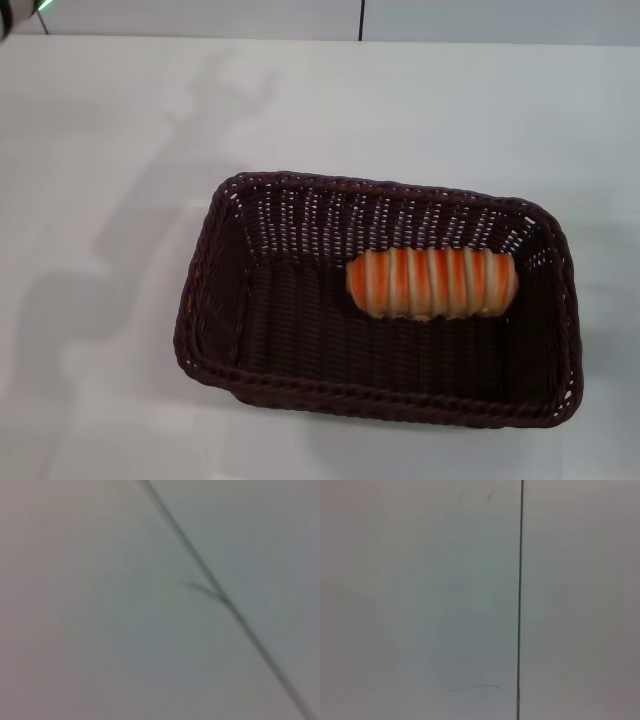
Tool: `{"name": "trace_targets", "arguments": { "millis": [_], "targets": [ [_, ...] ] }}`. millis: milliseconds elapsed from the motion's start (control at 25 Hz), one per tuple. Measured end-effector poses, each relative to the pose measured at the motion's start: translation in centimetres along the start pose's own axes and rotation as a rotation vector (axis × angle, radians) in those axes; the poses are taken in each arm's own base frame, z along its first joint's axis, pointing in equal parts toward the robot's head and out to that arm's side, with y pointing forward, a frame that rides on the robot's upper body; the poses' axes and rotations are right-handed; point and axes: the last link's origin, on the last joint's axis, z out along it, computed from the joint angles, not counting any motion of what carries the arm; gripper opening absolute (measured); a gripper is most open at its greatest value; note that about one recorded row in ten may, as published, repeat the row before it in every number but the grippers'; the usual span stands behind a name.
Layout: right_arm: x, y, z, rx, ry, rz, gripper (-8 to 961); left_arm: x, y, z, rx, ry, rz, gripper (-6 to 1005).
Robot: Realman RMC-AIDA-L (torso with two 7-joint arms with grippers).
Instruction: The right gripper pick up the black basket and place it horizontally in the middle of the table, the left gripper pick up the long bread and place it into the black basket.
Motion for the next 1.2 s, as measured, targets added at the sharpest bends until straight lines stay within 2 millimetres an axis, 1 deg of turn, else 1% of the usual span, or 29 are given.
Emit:
{"name": "trace_targets", "arguments": {
  "millis": [40, 160, 240, 280, 320, 360, 440, 480, 520, 560, 600, 640, 720, 840, 920, 1200],
  "targets": [
    [0.0, 0.0, 0.0, 0.0, 0.0, 0.0, 758, -0.6, 0.5, -0.1, 0.027, 0.005, 0.001, 857],
    [0.0, -0.5, -0.5, 0.024, -0.005, 0.001, 759, -4.9, 3.2, -0.4, 0.226, 0.046, 0.111, 857],
    [-0.1, -0.8, -1.0, 0.045, -0.024, 0.003, 759, -6.5, 3.5, -0.9, 0.33, 0.106, 0.18, 857],
    [-0.2, -1.1, -1.3, 0.057, -0.034, 0.0, 759, -7.3, 3.3, -1.5, 0.396, 0.155, 0.198, 857],
    [-0.2, -1.7, -1.8, 0.084, -0.052, -0.009, 759, -8.3, 2.9, -2.5, 0.466, 0.231, 0.169, 857],
    [-0.2, -1.7, -1.8, 0.084, -0.052, -0.009, 759, -8.3, 2.9, -2.5, 0.466, 0.231, 0.169, 857],
    [-0.2, -2.4, -2.4, 0.115, -0.073, -0.014, 759, -10.2, 2.2, -3.8, 0.504, 0.272, 0.036, 857],
    [-0.3, -2.7, -2.6, 0.13, -0.086, -0.008, 759, -12.2, 1.6, -4.7, 0.514, 0.263, -0.117, 857],
    [-0.3, -3.5, -3.3, 0.16, -0.106, 0.015, 759, -14.8, 1.1, -5.7, 0.52, 0.226, -0.301, 857],
    [-0.3, -3.5, -3.3, 0.16, -0.106, 0.015, 759, -14.8, 1.1, -5.7, 0.52, 0.226, -0.301, 857],
    [-0.2, -3.9, -3.6, 0.177, -0.112, 0.029, 759, -15.7, 0.9, -6.1, 0.526, 0.209, -0.358, 857],
    [-0.2, -4.3, -3.8, 0.191, -0.118, 0.038, 759, -17.1, 0.5, -6.8, 0.541, 0.18, -0.439, 857],
    [0.0, -5.2, -4.3, 0.226, -0.13, 0.056, 759, -18.9, 0.0, -7.9, 0.571, 0.144, -0.531, 857],
    [0.1, -5.4, -4.5, 0.232, -0.131, 0.057, 759, -19.7, -0.3, -8.9, 0.598, 0.127, -0.552, 857],
    [0.4, -5.4, -4.5, 0.227, -0.122, 0.047, 760, -20.0, -0.2, -9.2, 0.599, 0.114, -0.545, 857],
    [0.9, -5.6, -4.9, 0.221, -0.106, 0.02, 760, -20.0, 0.7, -9.1, 0.551, 0.096, -0.524, 857]
  ]
}}
